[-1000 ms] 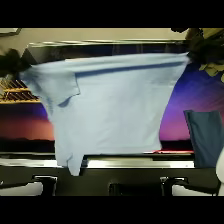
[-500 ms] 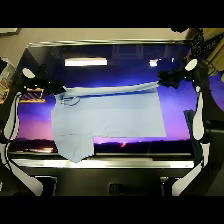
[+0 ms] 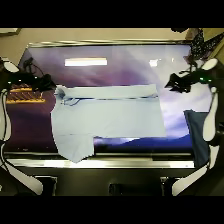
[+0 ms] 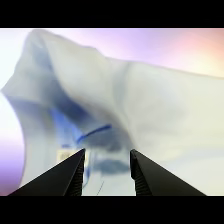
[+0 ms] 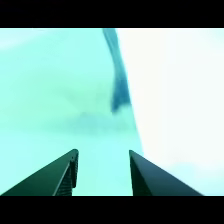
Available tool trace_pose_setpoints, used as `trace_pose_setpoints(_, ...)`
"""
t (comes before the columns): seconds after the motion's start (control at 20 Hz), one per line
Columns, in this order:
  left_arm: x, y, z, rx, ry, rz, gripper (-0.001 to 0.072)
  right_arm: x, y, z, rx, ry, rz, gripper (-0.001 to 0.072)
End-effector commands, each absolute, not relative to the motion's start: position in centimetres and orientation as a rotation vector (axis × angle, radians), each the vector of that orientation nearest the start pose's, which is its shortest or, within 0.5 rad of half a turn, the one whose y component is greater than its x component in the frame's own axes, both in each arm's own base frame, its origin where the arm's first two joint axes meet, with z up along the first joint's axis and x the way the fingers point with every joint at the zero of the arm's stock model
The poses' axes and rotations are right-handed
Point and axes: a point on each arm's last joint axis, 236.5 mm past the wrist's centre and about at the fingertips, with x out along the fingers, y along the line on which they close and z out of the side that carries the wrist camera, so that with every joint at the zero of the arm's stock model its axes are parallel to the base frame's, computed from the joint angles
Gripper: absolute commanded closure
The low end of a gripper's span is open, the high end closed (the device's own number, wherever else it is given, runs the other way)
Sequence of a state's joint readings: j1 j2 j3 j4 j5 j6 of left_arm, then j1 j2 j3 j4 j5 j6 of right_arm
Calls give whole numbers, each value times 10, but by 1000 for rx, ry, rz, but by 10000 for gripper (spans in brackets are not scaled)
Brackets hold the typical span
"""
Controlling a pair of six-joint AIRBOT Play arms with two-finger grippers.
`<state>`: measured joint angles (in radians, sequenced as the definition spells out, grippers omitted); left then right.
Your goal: Fold the clothes and pants, and hang the long-sleeved shirts on hangers.
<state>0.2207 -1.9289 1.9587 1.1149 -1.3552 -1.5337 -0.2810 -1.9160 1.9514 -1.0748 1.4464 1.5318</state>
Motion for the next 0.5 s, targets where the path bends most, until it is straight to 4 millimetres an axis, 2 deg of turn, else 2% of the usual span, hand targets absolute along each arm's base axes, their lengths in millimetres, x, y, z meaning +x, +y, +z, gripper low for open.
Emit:
trace_pose_setpoints(0.0,502,48,43,-480,1268,-132,371,453,-64,38,621,1356,269,333)
trace_pose_setpoints(0.1,483,62,59,-501,1247,-98,371,414,-78,35,704,1371,245,333)
trace_pose_setpoints(0.2,459,71,67,-530,1244,-65,374,373,-85,18,777,1390,200,333)
trace_pose_setpoints(0.3,434,75,70,-558,1236,-31,374,335,-79,-8,848,1414,168,332)
trace_pose_setpoints(0.45,407,74,71,-581,1231,-3,374,301,-55,-45,892,1474,189,332)
